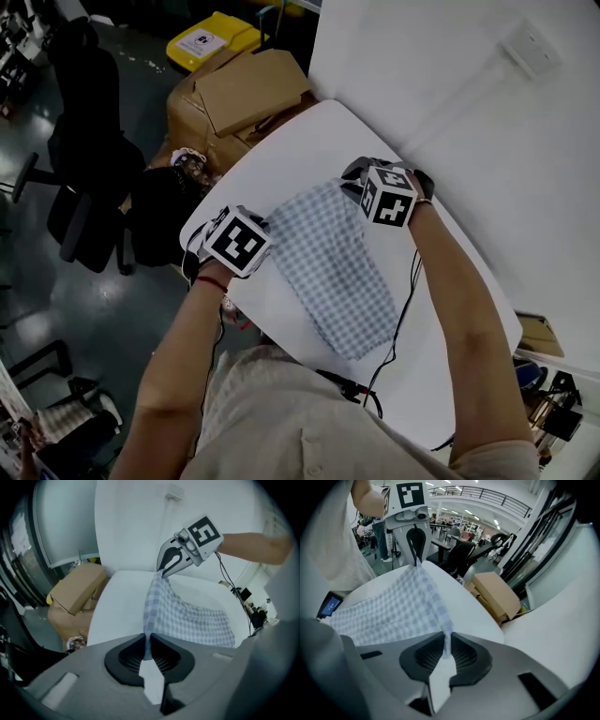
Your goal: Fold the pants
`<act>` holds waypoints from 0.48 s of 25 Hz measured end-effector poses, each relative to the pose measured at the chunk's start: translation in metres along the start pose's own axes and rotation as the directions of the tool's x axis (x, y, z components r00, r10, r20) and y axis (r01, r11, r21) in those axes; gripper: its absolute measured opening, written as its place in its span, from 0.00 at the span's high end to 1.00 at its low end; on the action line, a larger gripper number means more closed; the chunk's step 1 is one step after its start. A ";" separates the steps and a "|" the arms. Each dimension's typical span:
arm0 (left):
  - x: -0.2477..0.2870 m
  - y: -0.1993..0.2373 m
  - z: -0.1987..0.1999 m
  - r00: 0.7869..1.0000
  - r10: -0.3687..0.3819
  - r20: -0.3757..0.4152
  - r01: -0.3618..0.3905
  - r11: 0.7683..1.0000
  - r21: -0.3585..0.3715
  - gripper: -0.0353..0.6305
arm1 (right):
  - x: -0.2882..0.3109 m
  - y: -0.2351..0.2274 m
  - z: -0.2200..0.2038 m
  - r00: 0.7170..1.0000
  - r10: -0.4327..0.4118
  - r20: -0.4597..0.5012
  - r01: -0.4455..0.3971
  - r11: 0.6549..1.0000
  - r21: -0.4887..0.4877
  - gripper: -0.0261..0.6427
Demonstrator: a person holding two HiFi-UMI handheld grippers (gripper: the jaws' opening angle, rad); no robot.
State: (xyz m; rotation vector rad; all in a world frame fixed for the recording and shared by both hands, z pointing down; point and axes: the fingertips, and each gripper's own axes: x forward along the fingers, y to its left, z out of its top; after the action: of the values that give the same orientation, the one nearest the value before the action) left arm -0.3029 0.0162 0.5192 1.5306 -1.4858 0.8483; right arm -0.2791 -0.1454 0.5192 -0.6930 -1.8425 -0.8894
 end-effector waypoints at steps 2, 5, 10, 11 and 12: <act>-0.017 0.008 0.010 0.998 0.057 0.012 -0.058 0.998 0.039 0.88 | -0.014 -0.013 0.008 0.996 -0.085 0.031 0.085 0.996 0.009 0.88; -0.038 0.007 0.023 0.990 0.128 0.055 -0.133 0.985 0.109 0.88 | -0.037 -0.023 0.015 0.977 -0.203 0.070 0.202 0.979 0.026 0.88; -0.054 -0.026 0.026 0.974 0.198 0.111 -0.219 0.947 0.234 0.88 | -0.074 -0.001 0.008 0.932 -0.344 0.110 0.339 0.939 0.063 0.88; -0.056 -0.035 0.025 0.973 0.202 0.116 -0.225 0.942 0.250 0.88 | -0.080 0.007 0.004 0.925 -0.362 0.114 0.356 0.932 0.069 0.88; -0.057 -0.044 0.024 0.972 0.203 0.120 -0.229 0.937 0.264 0.88 | -0.085 0.016 0.001 0.919 -0.376 0.118 0.369 0.926 0.078 0.88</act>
State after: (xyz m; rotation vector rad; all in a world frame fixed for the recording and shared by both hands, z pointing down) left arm -0.2655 0.0178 0.4533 1.6437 -1.6804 1.1700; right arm -0.2333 -0.1426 0.4455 -0.3755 -2.1521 -1.0514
